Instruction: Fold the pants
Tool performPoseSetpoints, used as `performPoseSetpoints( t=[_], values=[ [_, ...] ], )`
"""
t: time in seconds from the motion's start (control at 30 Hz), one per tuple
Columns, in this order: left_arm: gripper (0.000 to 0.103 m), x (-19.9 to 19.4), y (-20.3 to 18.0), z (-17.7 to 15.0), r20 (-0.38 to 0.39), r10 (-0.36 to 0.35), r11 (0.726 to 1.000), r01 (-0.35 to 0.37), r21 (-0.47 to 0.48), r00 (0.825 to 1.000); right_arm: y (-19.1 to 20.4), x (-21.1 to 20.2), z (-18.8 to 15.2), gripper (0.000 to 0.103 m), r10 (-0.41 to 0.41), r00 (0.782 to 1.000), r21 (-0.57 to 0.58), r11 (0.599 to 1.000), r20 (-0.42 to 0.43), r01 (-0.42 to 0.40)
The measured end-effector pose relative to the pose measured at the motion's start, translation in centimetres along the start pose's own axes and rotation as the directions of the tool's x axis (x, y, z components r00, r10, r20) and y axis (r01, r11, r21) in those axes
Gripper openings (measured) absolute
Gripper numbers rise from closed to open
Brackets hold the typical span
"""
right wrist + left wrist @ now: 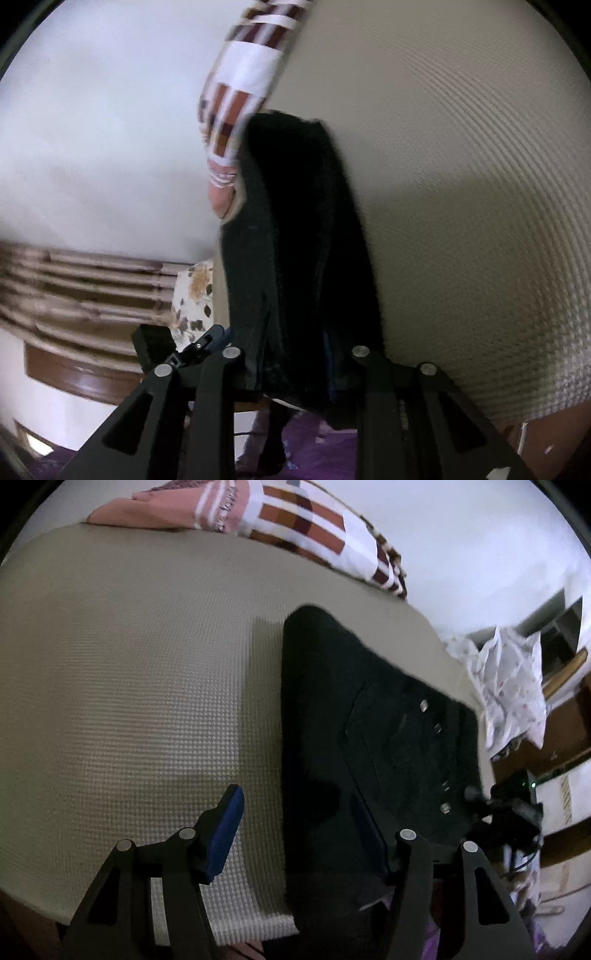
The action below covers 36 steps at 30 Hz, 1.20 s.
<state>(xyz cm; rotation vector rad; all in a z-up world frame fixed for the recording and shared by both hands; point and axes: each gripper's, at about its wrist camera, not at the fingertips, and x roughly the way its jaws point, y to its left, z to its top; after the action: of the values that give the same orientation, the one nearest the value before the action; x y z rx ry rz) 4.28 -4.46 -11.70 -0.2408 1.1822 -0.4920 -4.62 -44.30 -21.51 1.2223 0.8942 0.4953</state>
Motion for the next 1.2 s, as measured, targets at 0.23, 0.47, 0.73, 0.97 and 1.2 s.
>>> performPoseSetpoints(
  t=[0.23,0.47,0.73,0.97,1.2],
  values=[
    [0.061,0.1,0.1,-0.2,-0.002,0.009,1.000,-0.009,-0.007,1.000,-0.1,-6.6,0.0,0.036,0.032,0.986,0.043,0.998,0.165,-0.040],
    [0.061,-0.1,-0.9,-0.5,0.010,0.001,1.000,-0.001,0.019,1.000,1.8,-6.5,-4.0,0.036,0.176,0.979,0.115,0.976,0.104,-0.188],
    [0.061,-0.2,-1.2,-1.0,-0.003,-0.010,0.999,0.010,0.040,1.000,1.0,-3.4,-3.7,0.045,0.075,0.994,0.151,0.985,0.083,-0.087],
    [0.061,-0.2,-0.7,-1.1,-0.002,-0.014,0.999,0.014,0.032,1.000,2.0,-1.5,-3.1,0.043,0.012,0.991,0.133,0.991,0.131,-0.030],
    [0.061,-2.1,-0.2,-0.6,0.042,0.016,0.998,-0.019,0.057,0.999,4.6,-1.9,-4.3,0.014,0.019,0.990,0.089,0.996,0.138,-0.031]
  ],
)
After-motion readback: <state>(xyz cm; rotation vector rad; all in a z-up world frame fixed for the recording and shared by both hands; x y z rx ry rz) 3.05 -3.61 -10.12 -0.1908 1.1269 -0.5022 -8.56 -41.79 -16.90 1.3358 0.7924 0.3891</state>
